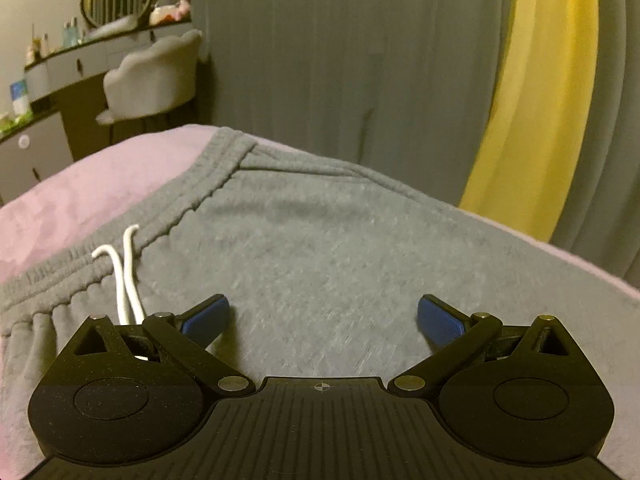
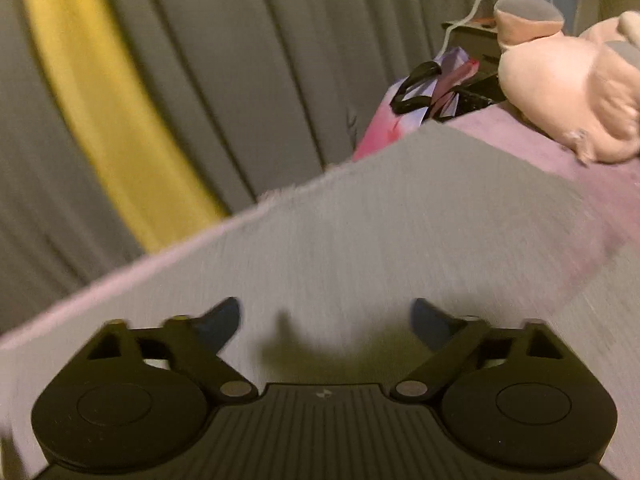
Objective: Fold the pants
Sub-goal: 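Move the right tool to the pant leg hem and close on it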
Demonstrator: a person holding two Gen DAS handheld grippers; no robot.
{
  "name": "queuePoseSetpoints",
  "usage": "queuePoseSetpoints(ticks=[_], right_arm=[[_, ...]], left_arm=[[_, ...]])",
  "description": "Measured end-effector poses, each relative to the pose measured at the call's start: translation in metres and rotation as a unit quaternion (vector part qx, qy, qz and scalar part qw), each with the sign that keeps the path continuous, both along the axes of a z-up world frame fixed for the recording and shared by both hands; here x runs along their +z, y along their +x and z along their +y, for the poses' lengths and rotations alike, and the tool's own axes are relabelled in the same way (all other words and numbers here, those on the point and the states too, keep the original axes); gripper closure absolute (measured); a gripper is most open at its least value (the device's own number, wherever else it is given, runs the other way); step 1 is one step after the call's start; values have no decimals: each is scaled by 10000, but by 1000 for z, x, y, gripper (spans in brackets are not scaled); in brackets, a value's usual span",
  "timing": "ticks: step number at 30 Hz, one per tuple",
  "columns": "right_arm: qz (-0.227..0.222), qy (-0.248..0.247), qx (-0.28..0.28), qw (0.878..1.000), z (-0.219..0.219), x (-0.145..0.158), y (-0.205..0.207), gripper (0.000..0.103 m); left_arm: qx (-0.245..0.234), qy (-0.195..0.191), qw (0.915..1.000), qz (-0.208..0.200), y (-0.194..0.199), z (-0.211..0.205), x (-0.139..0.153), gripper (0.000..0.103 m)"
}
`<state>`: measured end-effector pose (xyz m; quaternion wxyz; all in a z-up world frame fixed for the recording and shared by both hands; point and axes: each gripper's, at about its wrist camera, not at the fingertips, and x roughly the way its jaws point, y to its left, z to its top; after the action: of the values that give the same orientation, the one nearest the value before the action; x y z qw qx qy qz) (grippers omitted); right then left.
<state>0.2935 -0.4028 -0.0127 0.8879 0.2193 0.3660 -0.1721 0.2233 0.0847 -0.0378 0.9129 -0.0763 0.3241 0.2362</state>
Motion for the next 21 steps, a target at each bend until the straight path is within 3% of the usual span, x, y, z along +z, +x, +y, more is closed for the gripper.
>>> queuePoseSetpoints(ticks=[2,3,9,15,16,19,21], right_arm=[[44,208,-197,9996,-15,-5,41,45],[74,346,-351,9988,-23,-9,62,48],[89,873,-1252,9882,-49,-33,124,42],[617,141,-1304,9894,-44,-51,163,41],[693,-21,-1296,9891,-43,-52,167,45],[846,-423,-1435,9851,-41,-55,170,76],[758,-410,-1387,9866,-44,-53,164,82]], left_arm=[[-44,65,9999,142,5,-3,-7,0],[-60,89,9997,200,6,-5,-10,0],[-129,300,9993,187,10,-11,-21,0],[-63,325,9994,60,12,-11,-28,0],[-61,313,9995,51,12,-11,-28,0],[-47,256,9997,15,12,-10,-30,0],[-44,186,9998,1,13,-7,-30,0]])
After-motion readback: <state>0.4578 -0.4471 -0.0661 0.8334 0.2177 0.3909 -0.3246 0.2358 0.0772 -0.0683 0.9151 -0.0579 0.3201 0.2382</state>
